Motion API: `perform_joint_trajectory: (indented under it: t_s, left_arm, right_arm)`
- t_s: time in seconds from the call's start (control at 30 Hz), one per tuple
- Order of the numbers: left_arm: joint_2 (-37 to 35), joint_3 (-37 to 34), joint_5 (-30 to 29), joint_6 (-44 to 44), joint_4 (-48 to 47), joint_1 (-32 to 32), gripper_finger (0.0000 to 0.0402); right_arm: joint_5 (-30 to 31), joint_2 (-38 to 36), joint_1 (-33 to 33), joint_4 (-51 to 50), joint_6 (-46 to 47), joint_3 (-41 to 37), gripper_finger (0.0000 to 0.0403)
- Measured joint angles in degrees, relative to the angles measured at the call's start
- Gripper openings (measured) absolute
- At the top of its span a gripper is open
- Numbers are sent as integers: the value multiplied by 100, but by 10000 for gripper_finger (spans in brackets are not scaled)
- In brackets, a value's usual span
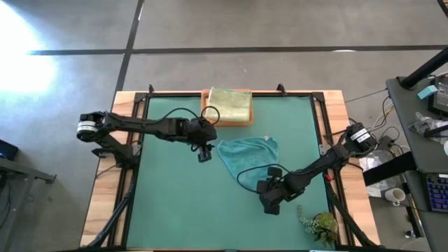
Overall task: Fold microfiber towels
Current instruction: Fold the blue towel
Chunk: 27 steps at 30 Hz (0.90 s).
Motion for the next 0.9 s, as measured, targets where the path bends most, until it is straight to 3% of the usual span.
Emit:
perform_joint_trajectory:
  t_s: [0.13,0.37,0.57,0.9]
  left_arm:
    - [0,-2,0,-265,61,-2,164]
    - [0,-72,-2,-282,323,-92,164]
    - [2,-72,-1,-283,452,-303,164]
    - [2,-72,-4,-276,1400,-937,164]
  right_arm:
    - [158,12,0,21,11,-3,117]
    - [198,-8,-97,83,-61,-3,18]
    - [69,-268,-138,11,71,119,9]
    - [438,-878,-535,-739,240,782,9]
